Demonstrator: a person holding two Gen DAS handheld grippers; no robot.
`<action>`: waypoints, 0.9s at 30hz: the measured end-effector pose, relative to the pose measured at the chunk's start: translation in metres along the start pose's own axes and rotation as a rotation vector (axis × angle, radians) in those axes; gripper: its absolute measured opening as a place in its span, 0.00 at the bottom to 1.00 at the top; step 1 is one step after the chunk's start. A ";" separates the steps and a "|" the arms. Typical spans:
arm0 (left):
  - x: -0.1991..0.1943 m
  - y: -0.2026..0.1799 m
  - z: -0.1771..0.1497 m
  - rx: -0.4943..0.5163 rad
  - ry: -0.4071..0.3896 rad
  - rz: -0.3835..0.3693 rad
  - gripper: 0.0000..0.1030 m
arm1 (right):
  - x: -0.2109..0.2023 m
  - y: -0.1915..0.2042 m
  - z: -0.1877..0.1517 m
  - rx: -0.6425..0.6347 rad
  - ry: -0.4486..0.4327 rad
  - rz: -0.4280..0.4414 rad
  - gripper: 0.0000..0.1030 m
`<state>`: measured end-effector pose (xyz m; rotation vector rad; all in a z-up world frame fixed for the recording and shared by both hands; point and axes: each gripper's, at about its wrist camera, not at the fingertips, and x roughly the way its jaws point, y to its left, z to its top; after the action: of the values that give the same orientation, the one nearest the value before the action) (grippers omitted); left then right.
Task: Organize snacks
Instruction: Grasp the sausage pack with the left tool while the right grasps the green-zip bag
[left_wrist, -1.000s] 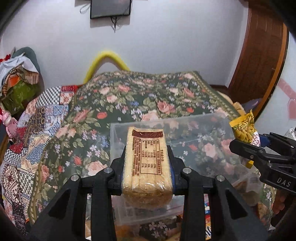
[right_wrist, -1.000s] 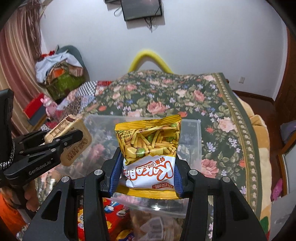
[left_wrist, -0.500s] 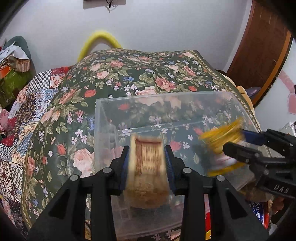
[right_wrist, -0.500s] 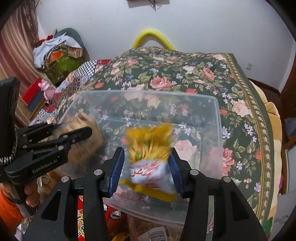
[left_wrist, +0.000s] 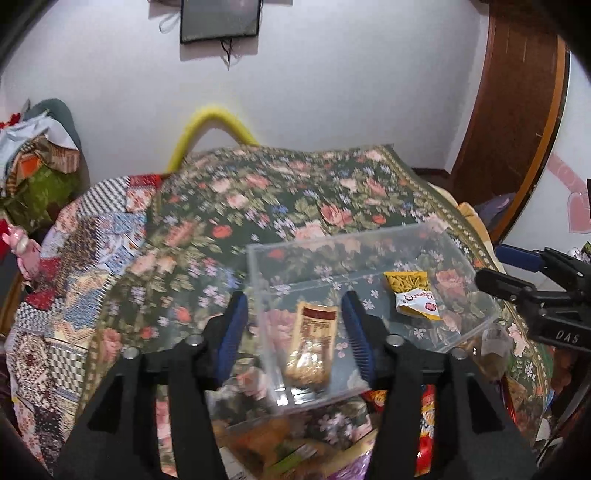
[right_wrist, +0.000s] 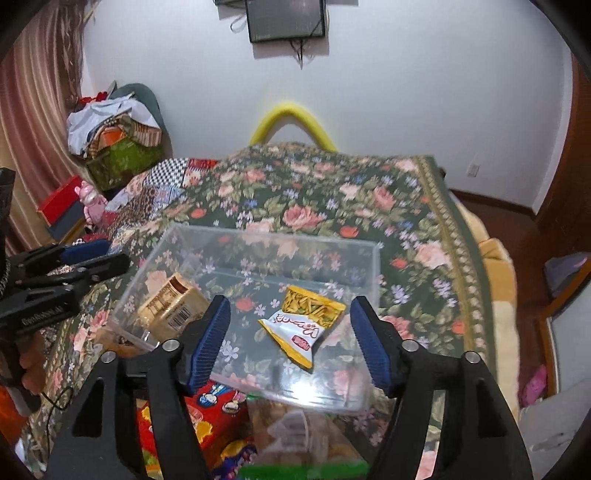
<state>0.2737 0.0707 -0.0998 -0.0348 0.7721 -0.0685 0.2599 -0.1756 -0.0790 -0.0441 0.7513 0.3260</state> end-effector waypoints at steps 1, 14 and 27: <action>-0.005 0.002 -0.001 0.004 -0.008 0.005 0.58 | -0.005 0.000 -0.001 -0.002 -0.010 -0.002 0.66; -0.032 0.049 -0.053 -0.055 0.054 0.063 0.70 | -0.030 -0.001 -0.039 0.008 -0.008 -0.037 0.73; 0.004 0.067 -0.133 -0.187 0.238 0.030 0.70 | -0.021 -0.011 -0.082 0.070 0.080 -0.035 0.83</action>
<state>0.1872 0.1366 -0.2020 -0.1950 1.0149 0.0287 0.1948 -0.2045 -0.1255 -0.0037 0.8397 0.2658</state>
